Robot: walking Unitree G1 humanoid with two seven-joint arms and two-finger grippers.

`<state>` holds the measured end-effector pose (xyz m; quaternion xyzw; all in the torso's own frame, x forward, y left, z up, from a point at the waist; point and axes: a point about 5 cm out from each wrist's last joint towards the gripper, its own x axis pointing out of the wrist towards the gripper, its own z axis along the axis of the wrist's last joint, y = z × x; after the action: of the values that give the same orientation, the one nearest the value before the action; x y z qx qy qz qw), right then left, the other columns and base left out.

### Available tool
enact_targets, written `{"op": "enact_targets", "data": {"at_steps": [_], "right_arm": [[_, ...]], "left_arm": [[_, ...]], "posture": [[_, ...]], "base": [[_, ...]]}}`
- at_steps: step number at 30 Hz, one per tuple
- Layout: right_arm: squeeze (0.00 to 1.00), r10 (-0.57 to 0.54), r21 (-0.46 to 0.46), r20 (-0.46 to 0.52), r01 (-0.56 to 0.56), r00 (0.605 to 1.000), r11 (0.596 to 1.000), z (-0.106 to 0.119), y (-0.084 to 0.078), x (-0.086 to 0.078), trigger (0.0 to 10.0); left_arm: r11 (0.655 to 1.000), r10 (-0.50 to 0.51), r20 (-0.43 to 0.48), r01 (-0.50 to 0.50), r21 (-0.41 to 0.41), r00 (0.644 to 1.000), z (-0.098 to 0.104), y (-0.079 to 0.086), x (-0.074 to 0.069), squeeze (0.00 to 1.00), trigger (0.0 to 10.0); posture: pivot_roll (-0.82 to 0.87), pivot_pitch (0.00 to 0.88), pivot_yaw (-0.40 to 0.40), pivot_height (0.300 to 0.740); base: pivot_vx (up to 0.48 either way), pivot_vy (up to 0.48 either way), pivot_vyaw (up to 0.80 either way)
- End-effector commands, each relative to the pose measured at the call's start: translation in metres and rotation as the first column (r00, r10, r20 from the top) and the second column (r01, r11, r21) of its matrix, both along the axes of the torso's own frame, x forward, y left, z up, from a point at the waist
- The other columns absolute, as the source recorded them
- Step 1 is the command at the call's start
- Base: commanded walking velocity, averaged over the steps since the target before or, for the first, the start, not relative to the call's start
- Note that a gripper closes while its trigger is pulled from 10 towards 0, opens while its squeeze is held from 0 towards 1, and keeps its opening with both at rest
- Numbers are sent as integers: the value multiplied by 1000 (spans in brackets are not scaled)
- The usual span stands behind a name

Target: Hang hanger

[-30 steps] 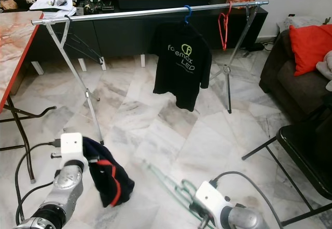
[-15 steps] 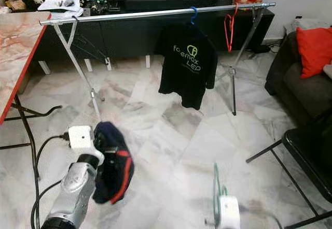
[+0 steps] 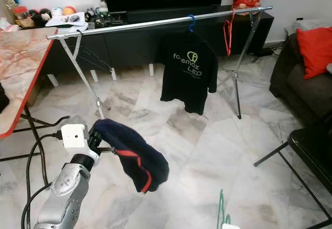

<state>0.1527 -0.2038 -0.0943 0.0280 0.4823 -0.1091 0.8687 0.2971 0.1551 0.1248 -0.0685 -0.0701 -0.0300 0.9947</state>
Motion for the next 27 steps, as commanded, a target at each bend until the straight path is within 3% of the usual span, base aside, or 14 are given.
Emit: {"op": "enact_targets", "data": {"at_steps": [1,3,5,14,27], "right_arm": [[0,-5,-3,-13,5,1000,1000,-2,0,-5,10000],[0,6,3,-9,-6,1000,1000,-3,2,-6,10000],[0,84,-10,-14,-84,996,996,-3,8,-6,10000],[0,115,-1,-31,-115,993,993,-6,15,-11,10000],[0,132,-7,-72,-132,989,991,-10,8,-23,10000]], "left_arm": [[1000,6,23,-6,14,1000,7,2,-1,0,10000],[997,21,2,-21,70,1000,0,9,-3,0,10000],[990,2,-13,0,144,1000,-5,10,-8,0,10000],[995,7,-36,-3,101,999,-8,5,-13,0,10000],[993,43,-56,-36,114,998,-9,11,-13,0,10000]], "posture": [[-33,40,59,740],[-35,30,61,740],[-32,22,63,740],[-29,0,62,740],[-26,0,63,740]], "base": [[0,0,0],[0,0,0],[0,0,269],[0,0,729],[0,0,800]]}}
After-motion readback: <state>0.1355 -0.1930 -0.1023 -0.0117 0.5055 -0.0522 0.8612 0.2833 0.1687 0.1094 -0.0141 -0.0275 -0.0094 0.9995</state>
